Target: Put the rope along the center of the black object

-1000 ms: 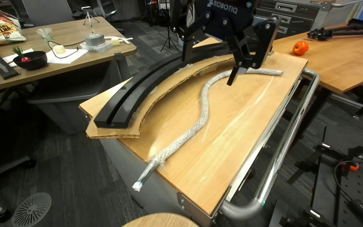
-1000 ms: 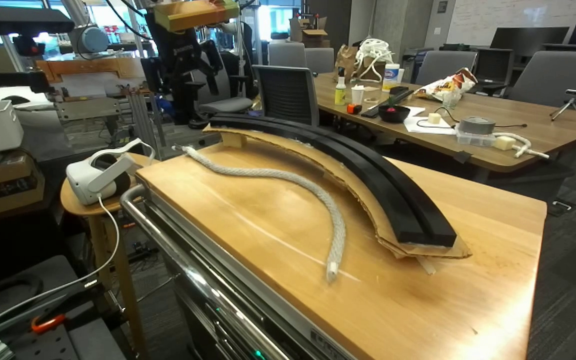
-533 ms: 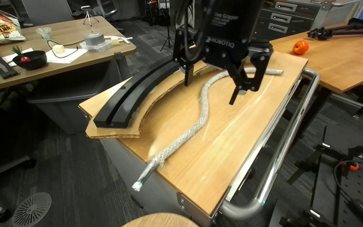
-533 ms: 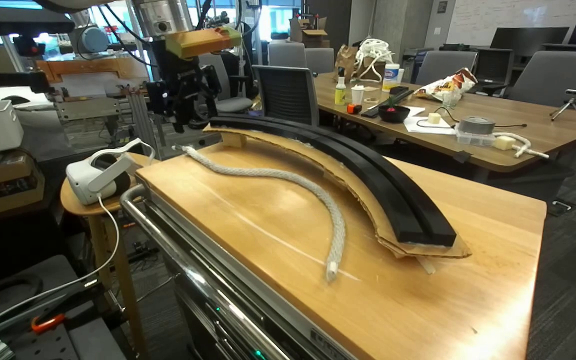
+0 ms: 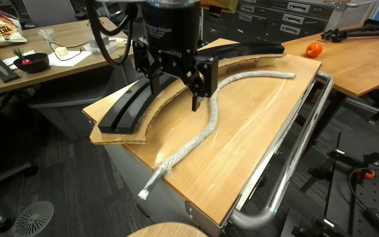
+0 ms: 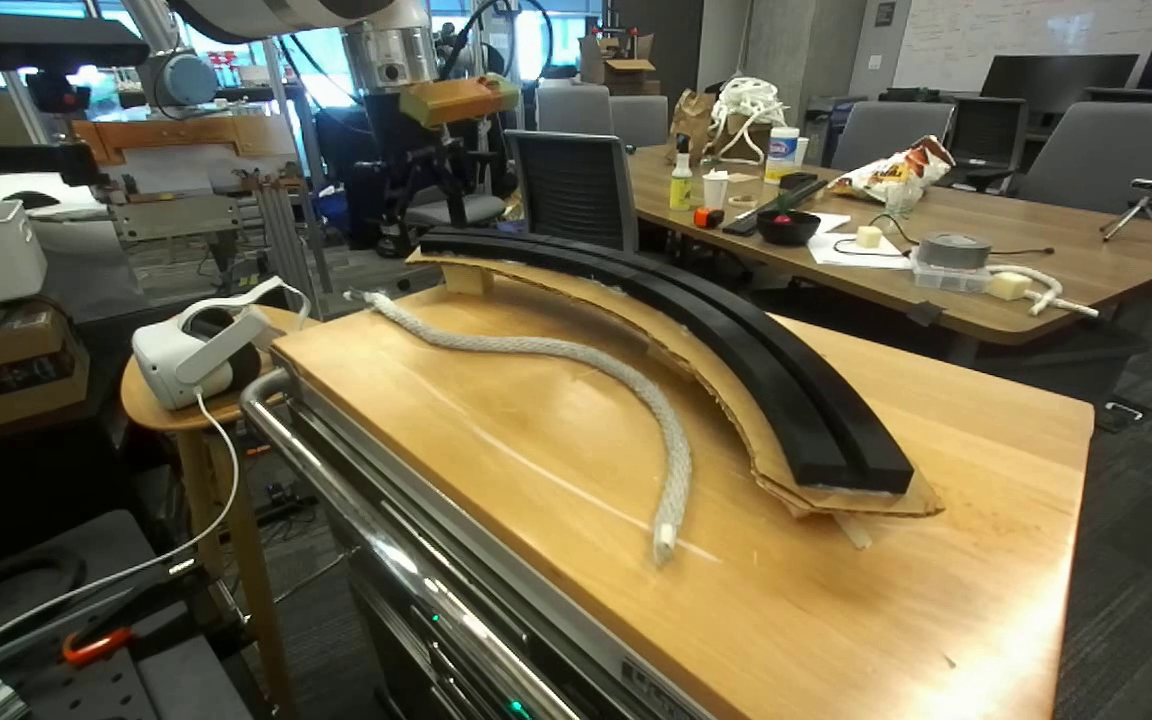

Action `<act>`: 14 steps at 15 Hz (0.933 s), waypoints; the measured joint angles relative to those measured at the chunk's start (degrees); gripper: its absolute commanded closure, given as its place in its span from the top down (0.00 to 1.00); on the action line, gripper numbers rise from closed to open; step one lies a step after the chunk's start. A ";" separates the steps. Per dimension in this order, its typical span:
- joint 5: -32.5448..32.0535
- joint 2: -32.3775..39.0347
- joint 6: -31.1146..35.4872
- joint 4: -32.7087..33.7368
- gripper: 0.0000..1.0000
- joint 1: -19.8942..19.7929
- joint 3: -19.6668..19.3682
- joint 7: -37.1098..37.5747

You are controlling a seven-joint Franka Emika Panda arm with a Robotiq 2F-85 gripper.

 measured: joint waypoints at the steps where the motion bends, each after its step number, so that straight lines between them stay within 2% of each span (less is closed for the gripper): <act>1: -0.89 1.21 -2.41 1.30 1.00 -0.01 0.19 1.17; 4: -2.87 2.80 -5.44 2.70 1.00 -0.01 0.80 3.84; 9: -2.96 3.40 -5.87 1.92 1.00 -0.31 1.50 4.03; 14: -2.93 7.52 -6.14 0.78 1.00 -0.39 3.04 4.01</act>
